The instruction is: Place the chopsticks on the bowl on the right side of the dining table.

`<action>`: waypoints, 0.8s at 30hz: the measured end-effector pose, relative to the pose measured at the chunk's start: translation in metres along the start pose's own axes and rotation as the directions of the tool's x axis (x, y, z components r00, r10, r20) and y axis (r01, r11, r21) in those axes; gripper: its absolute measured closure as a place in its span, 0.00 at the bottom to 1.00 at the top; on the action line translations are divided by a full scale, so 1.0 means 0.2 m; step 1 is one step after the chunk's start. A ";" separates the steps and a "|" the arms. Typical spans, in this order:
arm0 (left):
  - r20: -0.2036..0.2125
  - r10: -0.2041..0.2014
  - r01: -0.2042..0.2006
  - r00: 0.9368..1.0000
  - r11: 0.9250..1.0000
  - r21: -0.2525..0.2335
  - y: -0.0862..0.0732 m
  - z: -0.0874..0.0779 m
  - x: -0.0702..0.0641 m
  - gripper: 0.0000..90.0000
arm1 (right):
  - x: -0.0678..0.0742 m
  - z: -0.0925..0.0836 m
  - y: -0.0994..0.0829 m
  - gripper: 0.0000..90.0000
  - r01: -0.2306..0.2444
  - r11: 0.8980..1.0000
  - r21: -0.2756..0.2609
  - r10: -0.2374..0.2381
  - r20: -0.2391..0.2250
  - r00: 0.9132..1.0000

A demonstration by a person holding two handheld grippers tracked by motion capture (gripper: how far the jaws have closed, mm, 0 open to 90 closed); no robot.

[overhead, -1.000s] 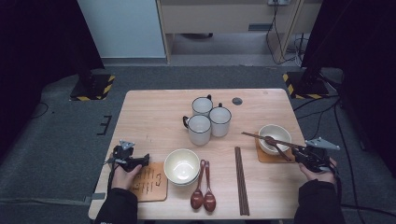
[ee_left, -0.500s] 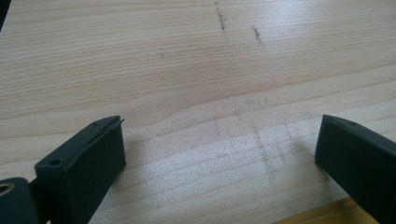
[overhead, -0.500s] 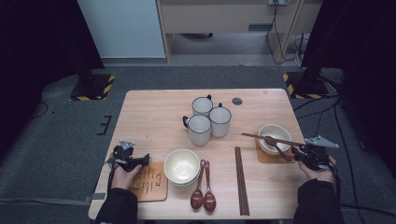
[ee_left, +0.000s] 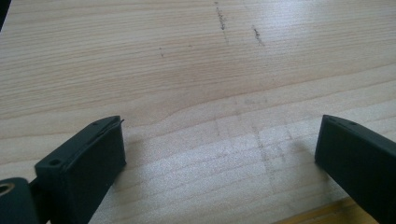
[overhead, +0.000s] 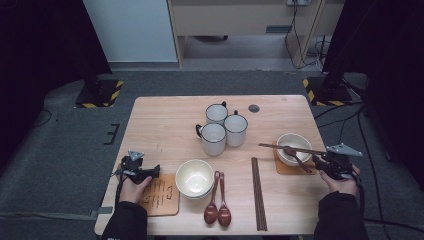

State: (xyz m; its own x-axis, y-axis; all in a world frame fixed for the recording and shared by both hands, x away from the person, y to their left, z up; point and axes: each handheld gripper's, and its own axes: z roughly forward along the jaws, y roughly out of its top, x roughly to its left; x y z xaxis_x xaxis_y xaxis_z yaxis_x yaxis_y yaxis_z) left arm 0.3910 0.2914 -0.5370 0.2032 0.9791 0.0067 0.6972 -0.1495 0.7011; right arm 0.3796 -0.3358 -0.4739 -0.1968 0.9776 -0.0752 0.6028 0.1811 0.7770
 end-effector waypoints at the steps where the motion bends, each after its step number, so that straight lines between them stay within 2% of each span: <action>1: 0.000 0.000 0.000 1.000 1.000 0.000 0.00 0.00 0.00 0.01 | 0.00 0.00 0.00 0.69 -0.003 1.000 0.002 0.003 0.001 1.000; 24: 0.000 0.000 0.000 1.000 1.000 0.000 0.00 0.00 0.00 0.01 | -0.02 0.02 0.01 0.68 -0.009 1.000 -0.006 0.009 0.007 1.000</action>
State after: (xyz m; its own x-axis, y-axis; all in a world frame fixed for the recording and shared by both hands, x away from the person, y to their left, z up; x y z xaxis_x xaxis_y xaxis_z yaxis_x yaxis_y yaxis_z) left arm 0.3910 0.2914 -0.5370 0.2030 0.9791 0.0067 0.6972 -0.1494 0.7011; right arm 0.3845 -0.3398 -0.4739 -0.1858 0.9799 -0.0731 0.5999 0.1720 0.7814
